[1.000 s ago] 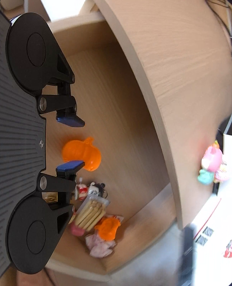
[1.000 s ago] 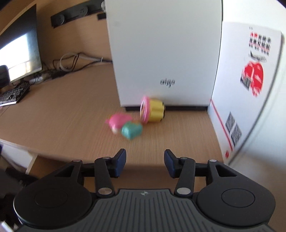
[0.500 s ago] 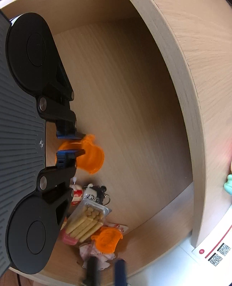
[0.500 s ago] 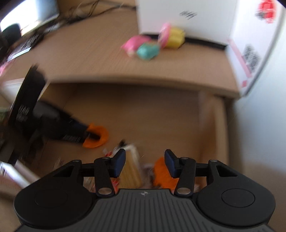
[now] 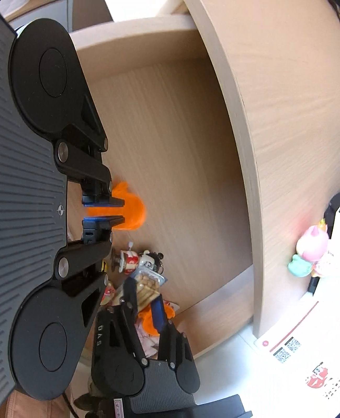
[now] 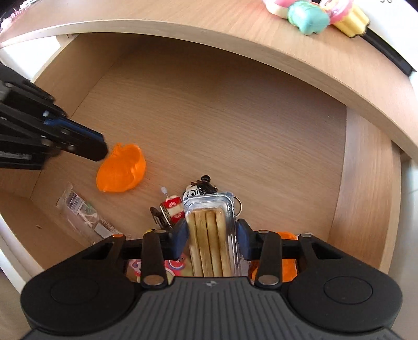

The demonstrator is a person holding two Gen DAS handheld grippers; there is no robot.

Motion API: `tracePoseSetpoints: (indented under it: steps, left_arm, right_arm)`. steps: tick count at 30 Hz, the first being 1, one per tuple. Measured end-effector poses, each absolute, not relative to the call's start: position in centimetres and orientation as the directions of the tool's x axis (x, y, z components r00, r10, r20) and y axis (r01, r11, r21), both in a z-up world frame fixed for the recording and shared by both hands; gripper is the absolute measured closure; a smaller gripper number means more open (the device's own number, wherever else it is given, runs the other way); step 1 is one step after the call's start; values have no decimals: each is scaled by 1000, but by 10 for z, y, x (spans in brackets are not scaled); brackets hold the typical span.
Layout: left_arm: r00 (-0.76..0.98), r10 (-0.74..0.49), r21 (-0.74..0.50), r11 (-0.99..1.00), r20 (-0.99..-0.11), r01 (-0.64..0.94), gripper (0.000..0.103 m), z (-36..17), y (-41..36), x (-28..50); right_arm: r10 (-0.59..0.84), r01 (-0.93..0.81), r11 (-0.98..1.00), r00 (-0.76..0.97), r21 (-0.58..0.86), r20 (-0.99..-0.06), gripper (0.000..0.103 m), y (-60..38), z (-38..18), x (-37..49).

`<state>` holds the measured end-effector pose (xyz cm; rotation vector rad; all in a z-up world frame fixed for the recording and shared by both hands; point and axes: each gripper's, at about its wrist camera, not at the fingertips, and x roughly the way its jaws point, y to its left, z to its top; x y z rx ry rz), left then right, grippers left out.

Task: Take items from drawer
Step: 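Grasp the orange toy in the drawer with the left tool while the right tool grasps the biscuit pack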

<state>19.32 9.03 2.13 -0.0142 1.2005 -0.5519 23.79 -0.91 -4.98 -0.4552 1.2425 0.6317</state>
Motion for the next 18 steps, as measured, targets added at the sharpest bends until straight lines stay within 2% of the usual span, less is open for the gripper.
tracePoseSetpoints:
  steps: [1,6,9,11,14,16,18]
  left_arm:
    - [252,-401,-286,875,-881,391,95,21,84,193]
    - [253,-377,-268,887,-891,377,94,26,94,199]
    - [208,-367,-259,873,-906,415,88,19,92,203]
    - [197,-376,-269,867,-905,420,88,15,93,202]
    - [178,-413,-344,882,-893,321,87,6,102,209]
    - [219,-404,-347,902,-888,258,87,4,105,212]
    - [254,-395,-310,897,-883,315,87,5,101,216]
  right_arm:
    - [196,-669,743,193,17,-961,71,-9,-49,236]
    - [199,-686,728,208,3,-958,71,-9,-42,227]
    - [206,-679,734,212,8,-955,71,-14,-41,223]
    - [224,-669,743,214,24,-951,71,-20,-41,221]
    - [237,-650,759,225,36,-945,71,-29,-39,217]
    - [238,-638,769,227,40,-944,71,-33,-39,215]
    - [239,-624,780,221,51,-946,71,-32,-40,222]
